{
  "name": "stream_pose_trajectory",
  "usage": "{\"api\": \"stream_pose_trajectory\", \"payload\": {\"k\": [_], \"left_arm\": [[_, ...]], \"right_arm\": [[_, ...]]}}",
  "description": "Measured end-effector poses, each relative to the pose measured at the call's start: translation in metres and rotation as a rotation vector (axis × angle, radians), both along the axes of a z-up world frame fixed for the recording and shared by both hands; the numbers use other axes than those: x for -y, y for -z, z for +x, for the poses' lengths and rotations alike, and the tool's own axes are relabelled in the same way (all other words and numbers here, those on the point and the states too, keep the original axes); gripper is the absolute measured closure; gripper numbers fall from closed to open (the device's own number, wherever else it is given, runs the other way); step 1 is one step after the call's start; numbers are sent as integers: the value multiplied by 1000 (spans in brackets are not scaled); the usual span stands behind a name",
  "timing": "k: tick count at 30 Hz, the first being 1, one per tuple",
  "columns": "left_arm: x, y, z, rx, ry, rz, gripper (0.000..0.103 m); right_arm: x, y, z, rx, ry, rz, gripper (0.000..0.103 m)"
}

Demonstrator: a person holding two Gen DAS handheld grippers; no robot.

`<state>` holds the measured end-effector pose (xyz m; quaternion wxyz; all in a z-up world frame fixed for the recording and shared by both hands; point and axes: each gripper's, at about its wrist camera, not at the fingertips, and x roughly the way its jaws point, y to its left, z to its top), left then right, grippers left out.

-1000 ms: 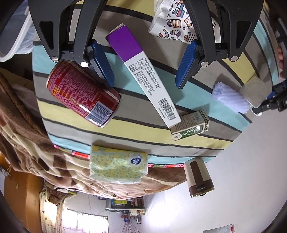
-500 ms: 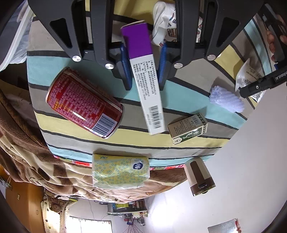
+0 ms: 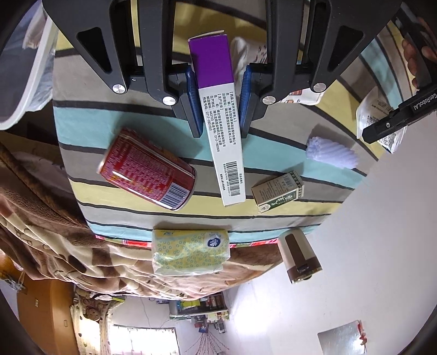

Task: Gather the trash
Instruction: 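Grasp the white yogurt cup with the left tool while the right tool grasps the white-purple box, then carry the yogurt cup and white-purple box over the white bin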

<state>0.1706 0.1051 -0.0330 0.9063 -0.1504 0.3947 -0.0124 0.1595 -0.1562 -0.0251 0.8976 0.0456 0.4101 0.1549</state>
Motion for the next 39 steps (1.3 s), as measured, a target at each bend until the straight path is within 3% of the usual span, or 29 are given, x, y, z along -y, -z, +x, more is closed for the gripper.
{"api": "stream_pose_trajectory", "payload": {"k": [23, 39], "left_arm": [[89, -42, -33, 95, 195, 27, 49], [191, -64, -49, 149, 402, 36, 49]], "right_arm": [[57, -32, -56, 91, 117, 52, 76], [129, -39, -102, 118, 291, 53, 76]]}}
